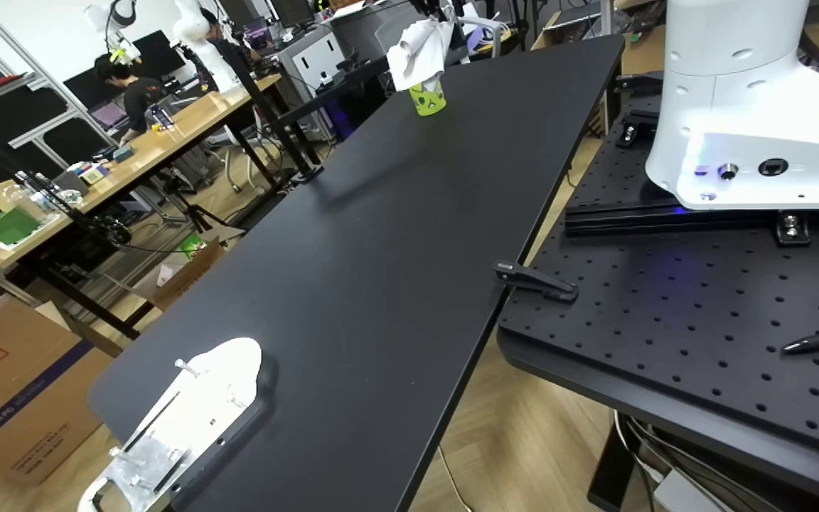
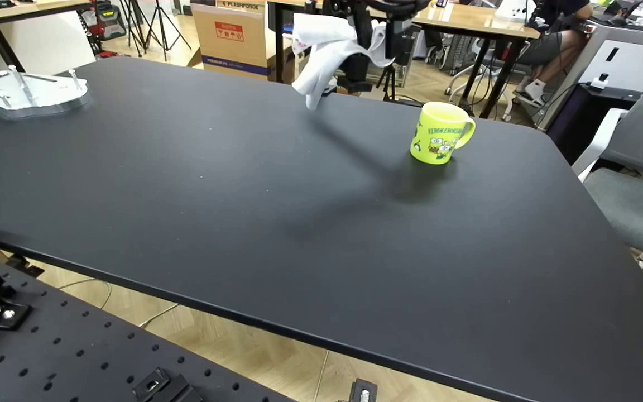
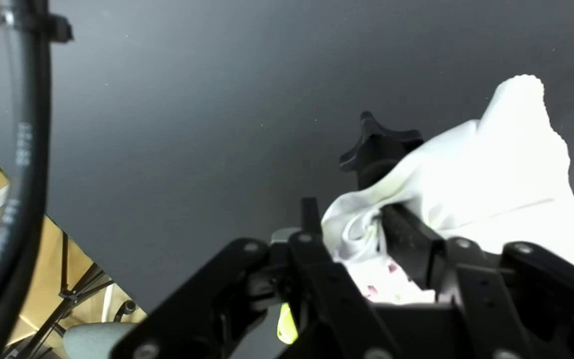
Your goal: Get the white towel from the table and place it on the black stand
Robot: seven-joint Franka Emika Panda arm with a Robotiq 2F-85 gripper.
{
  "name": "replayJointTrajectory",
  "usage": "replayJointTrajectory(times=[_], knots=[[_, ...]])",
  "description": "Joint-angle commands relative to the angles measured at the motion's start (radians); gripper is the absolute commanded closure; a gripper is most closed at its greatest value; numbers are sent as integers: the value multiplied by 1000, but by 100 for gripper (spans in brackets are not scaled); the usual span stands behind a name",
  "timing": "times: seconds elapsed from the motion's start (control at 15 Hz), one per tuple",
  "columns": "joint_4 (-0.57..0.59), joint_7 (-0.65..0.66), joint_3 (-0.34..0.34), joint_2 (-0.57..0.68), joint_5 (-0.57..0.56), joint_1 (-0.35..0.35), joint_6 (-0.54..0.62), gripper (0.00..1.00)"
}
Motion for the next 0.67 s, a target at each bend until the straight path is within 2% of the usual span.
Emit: replayJointTrajectory(times=[0.0,0.27,0.6], knots=[[0,-14,11,-33,4,15,3,27],[7,-7,41,-67,-19,24,-4,2],[12,-11,73,-107,-20,29,-4,0]])
